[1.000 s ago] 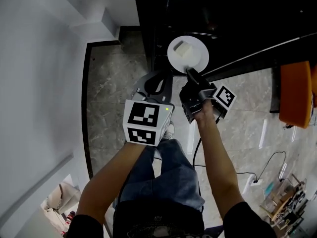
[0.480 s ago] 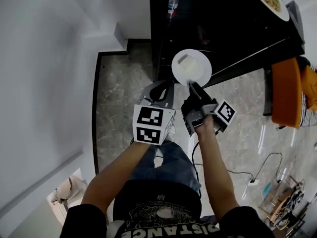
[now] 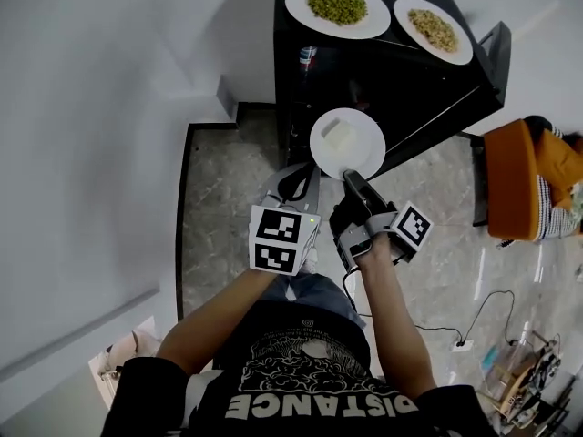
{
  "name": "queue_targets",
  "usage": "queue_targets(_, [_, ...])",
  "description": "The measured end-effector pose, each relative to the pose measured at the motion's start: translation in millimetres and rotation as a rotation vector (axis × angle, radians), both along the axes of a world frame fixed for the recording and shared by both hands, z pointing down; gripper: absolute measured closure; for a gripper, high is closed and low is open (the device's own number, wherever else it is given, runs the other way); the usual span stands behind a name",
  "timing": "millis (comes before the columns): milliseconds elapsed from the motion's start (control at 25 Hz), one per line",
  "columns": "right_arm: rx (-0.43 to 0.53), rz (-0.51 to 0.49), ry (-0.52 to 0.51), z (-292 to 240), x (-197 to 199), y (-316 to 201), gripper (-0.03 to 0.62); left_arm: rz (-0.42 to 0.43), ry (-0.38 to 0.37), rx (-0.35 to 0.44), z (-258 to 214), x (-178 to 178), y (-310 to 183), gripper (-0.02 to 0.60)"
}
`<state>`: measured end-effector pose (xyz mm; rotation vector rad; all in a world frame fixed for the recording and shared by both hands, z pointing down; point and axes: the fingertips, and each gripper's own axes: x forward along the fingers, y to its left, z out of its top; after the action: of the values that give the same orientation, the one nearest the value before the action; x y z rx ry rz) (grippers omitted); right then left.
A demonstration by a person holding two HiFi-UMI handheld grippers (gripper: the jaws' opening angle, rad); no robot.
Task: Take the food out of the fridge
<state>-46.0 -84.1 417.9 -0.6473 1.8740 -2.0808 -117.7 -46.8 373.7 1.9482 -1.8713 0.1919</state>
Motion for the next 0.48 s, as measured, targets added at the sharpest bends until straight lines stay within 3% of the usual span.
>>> queue_targets(480, [0.055, -0.012, -0.052, -73.1, 9.0, 5.8, 0.582, -0.019, -0.022, 0.074, -59.1, 4.0, 5.5, 0.581])
